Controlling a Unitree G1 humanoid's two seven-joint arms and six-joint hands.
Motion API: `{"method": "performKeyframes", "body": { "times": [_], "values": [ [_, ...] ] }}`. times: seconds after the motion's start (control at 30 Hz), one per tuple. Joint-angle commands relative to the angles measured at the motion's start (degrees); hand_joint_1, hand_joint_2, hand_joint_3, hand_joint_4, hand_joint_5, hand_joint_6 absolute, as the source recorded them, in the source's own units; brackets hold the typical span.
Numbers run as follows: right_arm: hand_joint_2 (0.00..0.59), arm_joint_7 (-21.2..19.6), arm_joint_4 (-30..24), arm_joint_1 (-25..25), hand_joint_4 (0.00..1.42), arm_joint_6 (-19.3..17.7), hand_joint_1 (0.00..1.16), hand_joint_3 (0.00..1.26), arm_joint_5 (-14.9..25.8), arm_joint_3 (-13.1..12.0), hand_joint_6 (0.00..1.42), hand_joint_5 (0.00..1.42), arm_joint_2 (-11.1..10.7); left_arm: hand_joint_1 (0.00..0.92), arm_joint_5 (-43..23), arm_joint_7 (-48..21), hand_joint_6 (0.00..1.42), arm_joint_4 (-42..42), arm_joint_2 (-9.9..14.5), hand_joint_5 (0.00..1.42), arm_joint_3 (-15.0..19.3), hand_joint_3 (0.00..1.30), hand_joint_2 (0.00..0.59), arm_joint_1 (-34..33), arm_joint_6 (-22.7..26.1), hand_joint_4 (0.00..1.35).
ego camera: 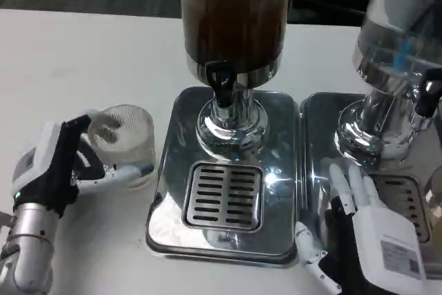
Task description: Grasp the cup under the faucet to collect the drink, then remove the cup.
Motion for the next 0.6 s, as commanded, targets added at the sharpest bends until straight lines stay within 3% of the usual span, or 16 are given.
{"method": "performKeyframes", "body": {
  "times": [0.03, 0.33, 0.6],
  "values": [
    [0.502, -0.82, -0.43, 0.13, 0.0, 0.24, 0.14, 0.08, 0.15, 0.0, 0.17, 0.04, 0.29, 0.724, 1.36, 4.87, 1.13, -1.14, 0.45, 0.99, -0.34, 0.7, 0.0, 0.11, -0.47, 0.82],
    [0.5, -1.78, -0.29, -0.36, 0.0, 0.07, 0.14, 0.08, -0.67, -0.02, 0.17, 0.03, -0.1, 0.713, 2.28, 9.58, 1.14, -1.57, 0.03, 0.99, -0.19, 0.71, 0.0, 0.01, -0.62, 0.83],
    [0.5, -2.09, -0.42, -1.53, 0.0, -0.14, 0.14, 0.09, -2.73, 0.08, 0.15, 0.0, -1.65, 0.701, 3.71, 10.57, 1.15, -6.15, -0.13, 0.97, -1.19, 0.71, 0.0, 1.55, -3.85, 0.81]
  ]
}}
